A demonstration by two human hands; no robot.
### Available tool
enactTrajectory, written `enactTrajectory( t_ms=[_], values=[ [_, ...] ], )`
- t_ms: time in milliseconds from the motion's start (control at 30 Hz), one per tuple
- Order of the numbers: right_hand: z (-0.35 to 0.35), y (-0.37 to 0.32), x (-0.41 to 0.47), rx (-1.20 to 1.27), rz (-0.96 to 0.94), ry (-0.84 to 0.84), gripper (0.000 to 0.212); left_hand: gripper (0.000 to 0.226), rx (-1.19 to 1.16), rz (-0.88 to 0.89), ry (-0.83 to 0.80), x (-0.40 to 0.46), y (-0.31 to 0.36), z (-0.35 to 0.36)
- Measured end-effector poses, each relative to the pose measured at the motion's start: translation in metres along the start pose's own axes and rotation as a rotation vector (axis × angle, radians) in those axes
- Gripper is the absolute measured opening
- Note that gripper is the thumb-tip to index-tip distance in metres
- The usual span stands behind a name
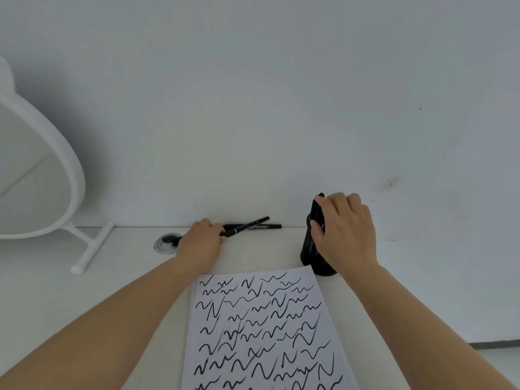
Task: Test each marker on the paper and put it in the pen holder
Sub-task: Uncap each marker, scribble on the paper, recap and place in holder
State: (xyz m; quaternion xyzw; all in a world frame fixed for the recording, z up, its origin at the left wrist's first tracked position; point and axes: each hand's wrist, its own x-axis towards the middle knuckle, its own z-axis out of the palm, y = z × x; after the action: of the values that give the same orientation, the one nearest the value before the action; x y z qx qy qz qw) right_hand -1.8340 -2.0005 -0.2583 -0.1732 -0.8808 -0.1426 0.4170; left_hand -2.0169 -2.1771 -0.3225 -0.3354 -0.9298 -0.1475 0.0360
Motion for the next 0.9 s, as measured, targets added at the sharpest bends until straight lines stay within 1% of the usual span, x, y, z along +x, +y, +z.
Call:
enactTrajectory(
  t_ms=[67, 133, 167, 233, 267, 300, 333, 400, 500, 600, 700, 767, 833, 900],
  values=[
    [-0.011, -0.005, -0.002, 0.044, 0.027, 0.023, 0.042, 0.031, -0.12, -0.017, 0.025, -0.013, 0.003, -0.009],
    [-0.026, -0.014, -0.009, 0.177, 0.065, 0.025, 0.035, 0.028, -0.226, 0.001, 0.06, -0.03, 0.01, -0.022],
    [-0.034, -0.021, -0.014, 0.291, 0.111, -0.035, 0.027, 0.027, -0.272, 0.016, 0.073, -0.039, 0.015, -0.029],
    [-0.049, -0.034, -0.023, 0.582, 0.284, -0.272, 0.012, 0.025, -0.349, 0.059, 0.083, -0.061, 0.03, -0.043],
    [-0.055, -0.039, -0.029, 0.732, 0.385, -0.383, 0.01, 0.023, -0.375, 0.088, 0.084, -0.072, 0.038, -0.048],
    [-0.061, -0.044, -0.034, 0.868, 0.474, -0.458, 0.01, 0.022, -0.395, 0.12, 0.081, -0.084, 0.047, -0.052],
    [-0.067, -0.048, -0.04, 0.977, 0.541, -0.492, 0.01, 0.021, -0.413, 0.149, 0.072, -0.096, 0.056, -0.056],
    [-0.08, -0.053, -0.05, 1.103, 0.634, -0.504, 0.014, 0.018, -0.453, 0.188, 0.043, -0.118, 0.07, -0.062],
    [-0.097, -0.057, -0.07, 1.243, 0.751, -0.493, 0.02, 0.012, -0.461, 0.256, -0.034, -0.148, 0.085, -0.065],
    [-0.11, -0.06, -0.091, 1.301, 0.806, -0.498, 0.021, 0.006, -0.446, 0.296, -0.105, -0.172, 0.094, -0.065],
    [-0.122, -0.06, -0.109, 1.32, 0.836, -0.494, 0.026, 0.011, -0.47, 0.284, -0.208, -0.189, 0.098, -0.063],
    [-0.13, -0.059, -0.119, 1.371, 0.819, -0.515, 0.027, 0.013, -0.562, 0.287, -0.307, -0.2, 0.1, -0.06],
    [-0.136, -0.059, -0.128, 1.429, 0.784, -0.532, 0.027, 0.023, -0.69, 0.274, -0.389, -0.209, 0.102, -0.058],
    [-0.14, -0.061, -0.134, 1.379, 0.764, -0.525, 0.024, 0.03, -0.749, 0.25, -0.404, -0.217, 0.101, -0.055]
  ],
)
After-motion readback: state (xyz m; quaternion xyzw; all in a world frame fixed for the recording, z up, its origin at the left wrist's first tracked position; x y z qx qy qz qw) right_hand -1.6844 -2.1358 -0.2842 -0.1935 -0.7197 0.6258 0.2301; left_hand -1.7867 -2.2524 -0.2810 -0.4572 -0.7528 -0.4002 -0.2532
